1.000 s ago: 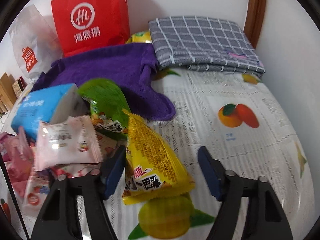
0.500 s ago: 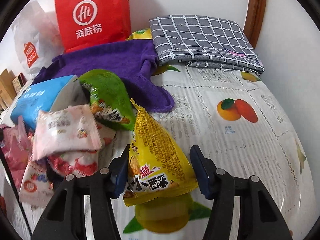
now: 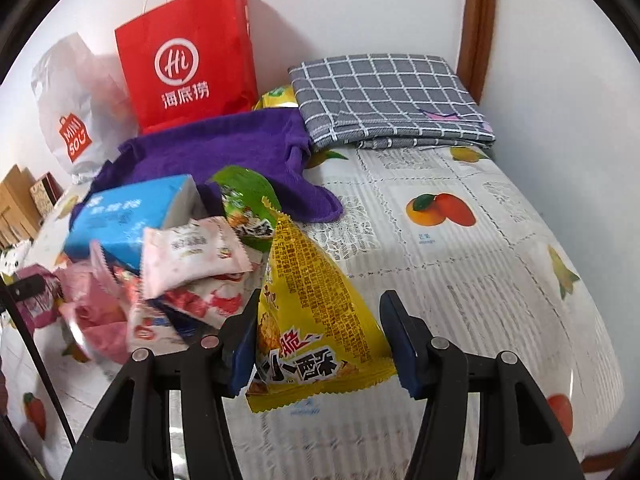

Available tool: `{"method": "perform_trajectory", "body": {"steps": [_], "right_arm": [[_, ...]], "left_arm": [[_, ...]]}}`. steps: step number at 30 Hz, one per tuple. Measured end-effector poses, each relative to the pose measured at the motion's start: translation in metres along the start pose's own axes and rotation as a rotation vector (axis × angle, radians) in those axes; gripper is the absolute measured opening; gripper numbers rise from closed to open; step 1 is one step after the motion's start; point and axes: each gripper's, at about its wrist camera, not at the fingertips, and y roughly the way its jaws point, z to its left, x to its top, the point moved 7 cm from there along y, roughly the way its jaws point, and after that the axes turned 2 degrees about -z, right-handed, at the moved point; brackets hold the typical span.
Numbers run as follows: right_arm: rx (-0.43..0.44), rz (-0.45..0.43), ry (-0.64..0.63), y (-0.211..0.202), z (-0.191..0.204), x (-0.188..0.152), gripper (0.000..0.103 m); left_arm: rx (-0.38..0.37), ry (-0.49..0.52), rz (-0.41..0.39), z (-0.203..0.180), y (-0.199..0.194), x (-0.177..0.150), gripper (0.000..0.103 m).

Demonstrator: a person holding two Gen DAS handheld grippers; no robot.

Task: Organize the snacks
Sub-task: 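Grasp the yellow triangular snack bag with right tool while left tool grasps pink barcode bag, then carry the yellow bag with right tool while left tool carries pink bag toward purple towel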

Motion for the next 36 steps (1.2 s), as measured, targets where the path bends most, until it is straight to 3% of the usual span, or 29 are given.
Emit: {"method": "perform_trajectory", "body": {"steps": [17,36], "right_arm": [[0.049,-0.013,0.012,-0.039,0.057,0.001,0.056],[0.074,-0.075,-0.012,-0.05,0.085,0.037,0.056]], "left_arm": [[-0.056,0.079,-0.023,-0.017,-0.022,0.011,0.054],[-0.089,0.149,-0.046,-0.044,-0.023,0.041,0.054]]}}
